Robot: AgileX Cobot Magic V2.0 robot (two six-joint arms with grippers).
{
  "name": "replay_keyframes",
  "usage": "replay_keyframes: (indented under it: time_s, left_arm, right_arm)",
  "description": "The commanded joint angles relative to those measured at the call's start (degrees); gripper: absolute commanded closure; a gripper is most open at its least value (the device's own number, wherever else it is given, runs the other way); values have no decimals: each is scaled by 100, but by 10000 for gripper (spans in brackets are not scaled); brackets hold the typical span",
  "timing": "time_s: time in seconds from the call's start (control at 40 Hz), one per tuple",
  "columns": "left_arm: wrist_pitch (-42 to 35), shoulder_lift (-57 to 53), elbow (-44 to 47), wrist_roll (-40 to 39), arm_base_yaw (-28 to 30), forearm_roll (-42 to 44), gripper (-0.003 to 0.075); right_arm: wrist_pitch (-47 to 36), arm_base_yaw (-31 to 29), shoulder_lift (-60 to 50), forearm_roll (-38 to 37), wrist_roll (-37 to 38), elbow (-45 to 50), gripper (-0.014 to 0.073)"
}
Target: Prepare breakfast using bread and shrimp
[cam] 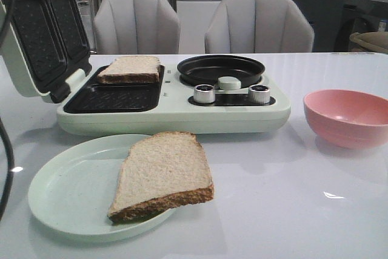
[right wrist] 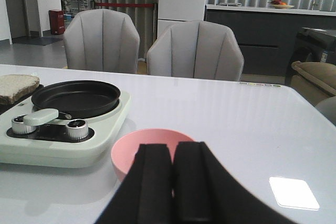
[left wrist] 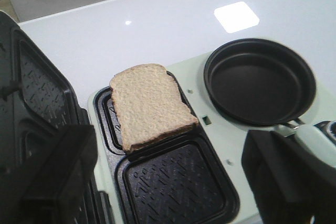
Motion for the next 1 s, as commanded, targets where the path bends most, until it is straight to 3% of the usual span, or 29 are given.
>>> replay_keyframes:
  time_s: [0.0,0.23,0.53,0.98]
  left_arm:
    - [-324,-723,205,-78,-12,-399,117]
    - [-676,-2050,1443,-78,-12,-890,117]
    - [-804,-4126,3133,-78,-12,-906,117]
    - [-743,-6771,4585,-78,-12,-1068,117]
  right_arm:
    - [-450,4,-115,-78,-23,-28,452]
    - [-450,4,-115,-78,-23,-28,452]
    - [-450,4,-115,-78,-23,-28,452]
    - [-450,4,-115,-78,-23,-28,452]
